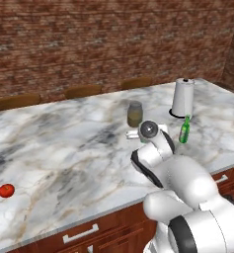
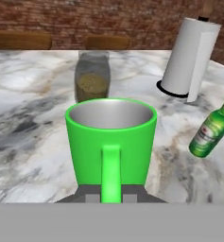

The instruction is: Open the cabinet directly in front. Then move the beer and the mug to the dining counter with the jar on it.

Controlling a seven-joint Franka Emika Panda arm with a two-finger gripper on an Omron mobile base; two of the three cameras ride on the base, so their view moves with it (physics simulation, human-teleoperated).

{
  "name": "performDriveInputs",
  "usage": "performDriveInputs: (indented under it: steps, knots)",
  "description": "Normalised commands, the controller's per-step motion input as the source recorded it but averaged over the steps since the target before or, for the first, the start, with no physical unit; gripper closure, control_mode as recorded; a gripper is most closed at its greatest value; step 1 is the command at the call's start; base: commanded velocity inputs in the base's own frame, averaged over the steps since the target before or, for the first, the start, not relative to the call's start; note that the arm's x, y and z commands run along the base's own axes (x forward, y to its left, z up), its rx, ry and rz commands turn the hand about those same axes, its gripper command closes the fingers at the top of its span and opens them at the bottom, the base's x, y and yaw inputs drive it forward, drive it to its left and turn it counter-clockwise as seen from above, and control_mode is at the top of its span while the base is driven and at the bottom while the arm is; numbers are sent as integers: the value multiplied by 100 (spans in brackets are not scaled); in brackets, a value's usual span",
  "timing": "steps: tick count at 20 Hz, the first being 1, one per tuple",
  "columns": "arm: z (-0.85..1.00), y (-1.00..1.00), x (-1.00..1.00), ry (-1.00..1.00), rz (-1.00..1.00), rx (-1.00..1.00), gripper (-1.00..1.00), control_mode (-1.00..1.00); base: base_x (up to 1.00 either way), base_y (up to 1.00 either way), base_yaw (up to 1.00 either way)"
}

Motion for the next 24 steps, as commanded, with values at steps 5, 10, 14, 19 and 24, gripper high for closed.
performDriveInputs:
  steps: [5, 10, 14, 19, 24]
  knots:
    - [-24, -12, 45, 0, 0, 0, 100, -100, 0, 0, 0]
    - [-31, -12, 28, -7, 0, 0, 100, -100, 0, 0, 0]
    - [-15, -4, 4, -8, 0, 0, 100, -100, 0, 0, 0]
    - [-18, 0, 7, -11, 0, 0, 100, -100, 0, 0, 0]
    - [-25, 0, 6, -9, 0, 0, 100, -100, 0, 0, 0]
